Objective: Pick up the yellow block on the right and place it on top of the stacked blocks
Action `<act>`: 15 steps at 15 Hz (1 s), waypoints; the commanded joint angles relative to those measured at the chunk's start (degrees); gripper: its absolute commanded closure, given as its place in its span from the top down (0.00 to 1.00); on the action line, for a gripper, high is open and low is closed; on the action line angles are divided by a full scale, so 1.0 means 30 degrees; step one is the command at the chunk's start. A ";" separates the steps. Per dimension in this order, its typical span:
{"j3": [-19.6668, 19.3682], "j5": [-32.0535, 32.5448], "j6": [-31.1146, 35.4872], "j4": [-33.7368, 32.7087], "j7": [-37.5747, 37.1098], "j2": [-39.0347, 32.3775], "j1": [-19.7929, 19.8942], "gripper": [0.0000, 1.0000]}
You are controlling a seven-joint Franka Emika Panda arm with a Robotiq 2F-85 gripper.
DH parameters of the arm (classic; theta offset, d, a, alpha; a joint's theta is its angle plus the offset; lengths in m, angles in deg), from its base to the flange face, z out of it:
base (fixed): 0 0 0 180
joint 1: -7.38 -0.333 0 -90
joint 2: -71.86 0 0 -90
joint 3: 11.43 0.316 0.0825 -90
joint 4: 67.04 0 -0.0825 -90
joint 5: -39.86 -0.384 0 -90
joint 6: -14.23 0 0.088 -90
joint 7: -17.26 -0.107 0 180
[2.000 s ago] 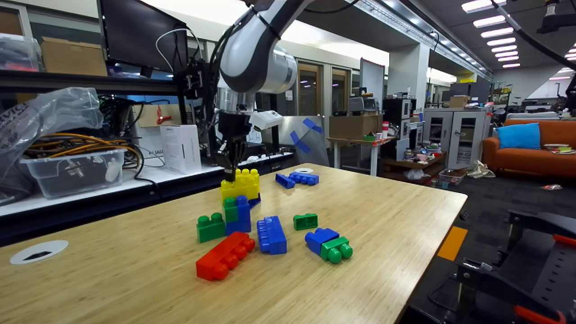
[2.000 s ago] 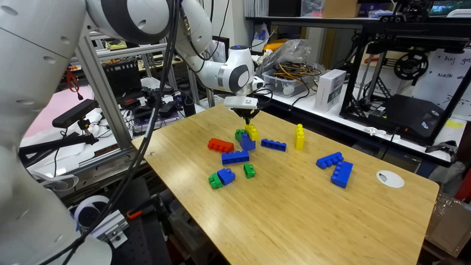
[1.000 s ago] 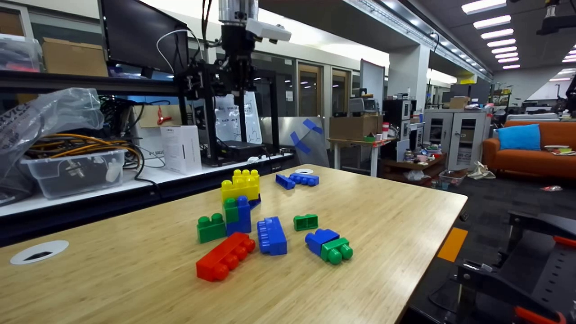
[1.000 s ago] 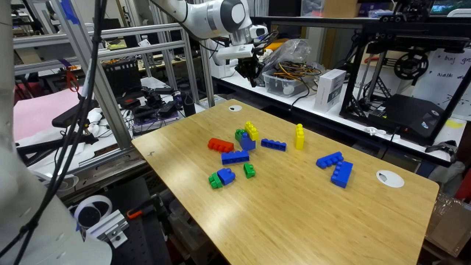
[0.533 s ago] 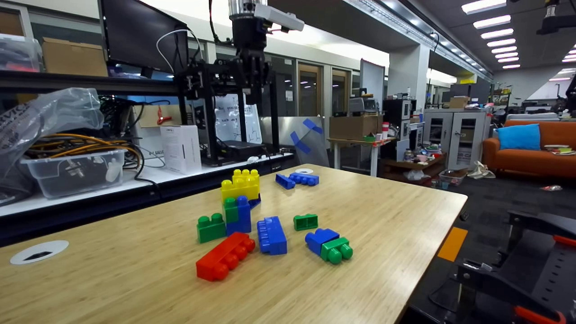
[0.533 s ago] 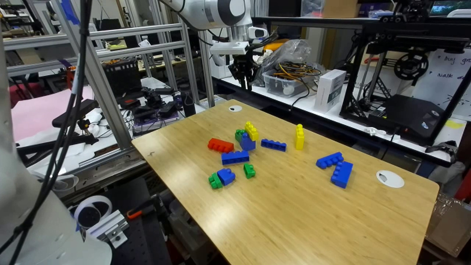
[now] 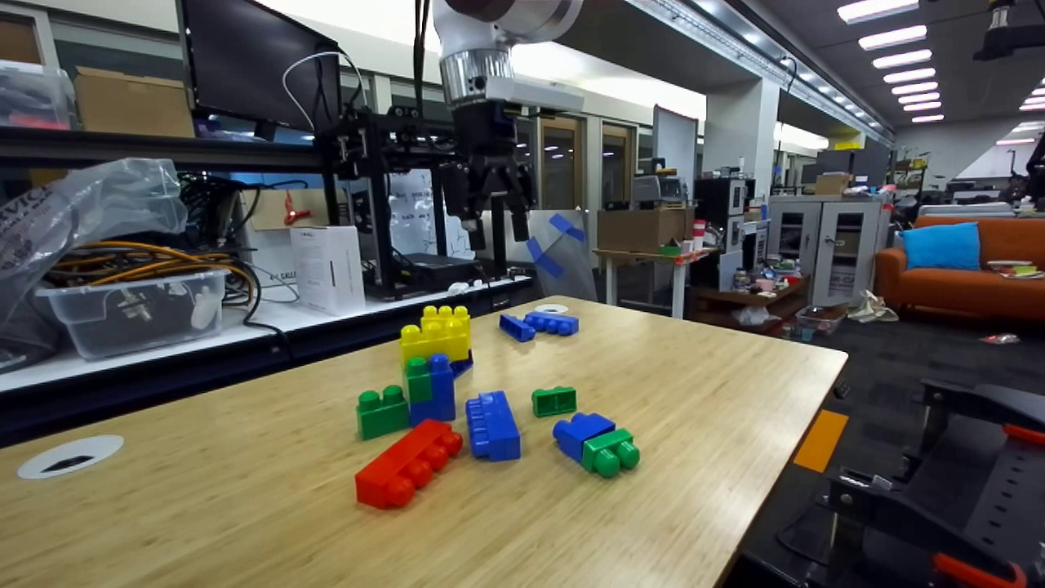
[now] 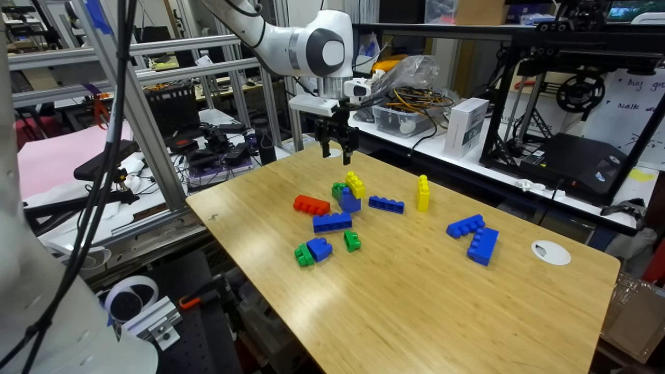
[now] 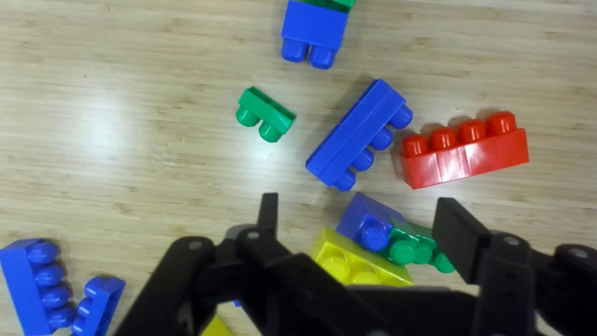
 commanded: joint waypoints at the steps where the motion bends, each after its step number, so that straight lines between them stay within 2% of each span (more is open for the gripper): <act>1: 0.0038 -0.0182 0.2825 0.2076 -0.0567 0.0633 0.0460 1.00; 8: -0.0161 0.0073 0.6970 0.5455 -0.0572 0.1372 0.0755 1.00; 9: -0.0144 0.0036 0.5870 0.4229 -0.0534 0.0617 0.0683 1.00; 15: -0.0132 0.0042 0.6474 0.4895 -0.0535 0.0998 0.0696 1.00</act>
